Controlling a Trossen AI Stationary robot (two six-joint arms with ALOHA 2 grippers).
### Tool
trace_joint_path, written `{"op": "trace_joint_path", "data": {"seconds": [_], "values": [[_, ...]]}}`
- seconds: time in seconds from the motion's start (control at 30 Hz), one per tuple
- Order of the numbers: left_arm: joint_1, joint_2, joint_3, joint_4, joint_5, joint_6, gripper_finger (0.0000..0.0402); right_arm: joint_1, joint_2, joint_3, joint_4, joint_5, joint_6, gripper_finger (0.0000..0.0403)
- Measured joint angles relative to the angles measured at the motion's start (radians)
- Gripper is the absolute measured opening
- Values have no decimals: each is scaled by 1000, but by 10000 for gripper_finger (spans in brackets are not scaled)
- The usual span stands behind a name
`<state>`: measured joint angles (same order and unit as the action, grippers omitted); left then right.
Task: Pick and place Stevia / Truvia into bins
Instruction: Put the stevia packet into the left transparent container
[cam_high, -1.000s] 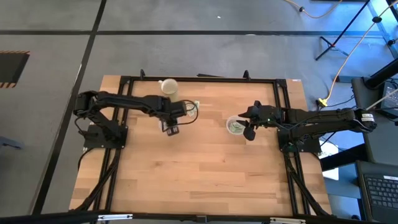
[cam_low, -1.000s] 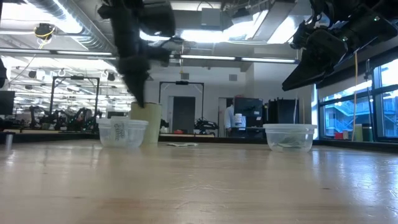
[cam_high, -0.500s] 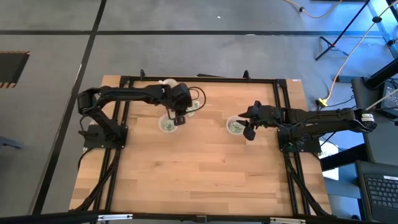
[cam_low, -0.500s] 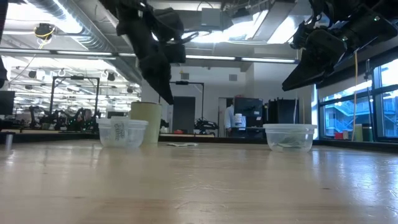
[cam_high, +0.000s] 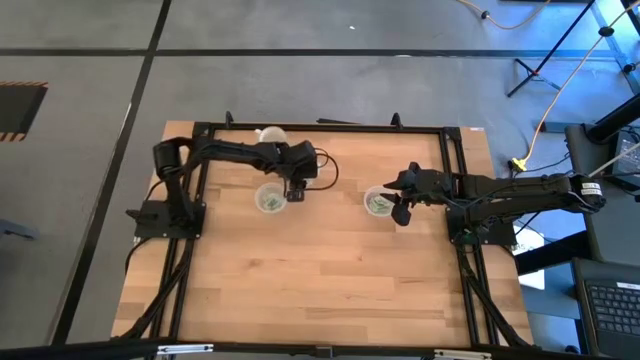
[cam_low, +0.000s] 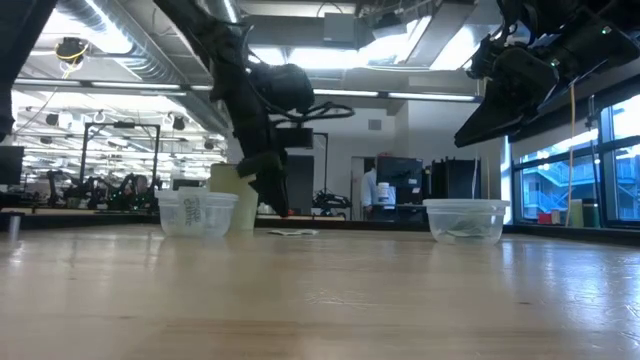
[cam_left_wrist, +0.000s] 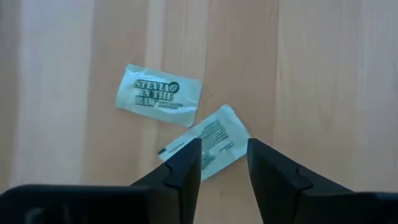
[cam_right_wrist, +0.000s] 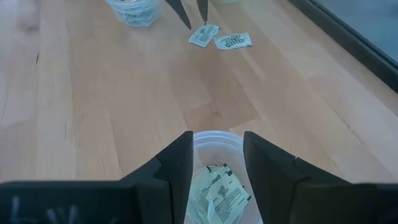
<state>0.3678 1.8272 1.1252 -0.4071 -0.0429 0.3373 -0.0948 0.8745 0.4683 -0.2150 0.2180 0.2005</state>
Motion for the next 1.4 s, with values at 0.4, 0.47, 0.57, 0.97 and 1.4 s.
{"op": "trace_joint_path", "data": {"seconds": [0.4,0.47,0.57,0.97,1.4], "values": [[49,59,0,26,46,-70,96,0,0,0,-8,0,0,145],[53,67,0,34,47,-72,93,0,0,0,-8,0,0,145],[54,78,1,33,56,-72,87,0,0,0,-8,0,0,145],[46,90,3,30,71,-64,35,0,1,0,-8,0,0,145],[32,-19,-3,-37,66,-65,3,0,1,0,-24,0,0,145]]}}
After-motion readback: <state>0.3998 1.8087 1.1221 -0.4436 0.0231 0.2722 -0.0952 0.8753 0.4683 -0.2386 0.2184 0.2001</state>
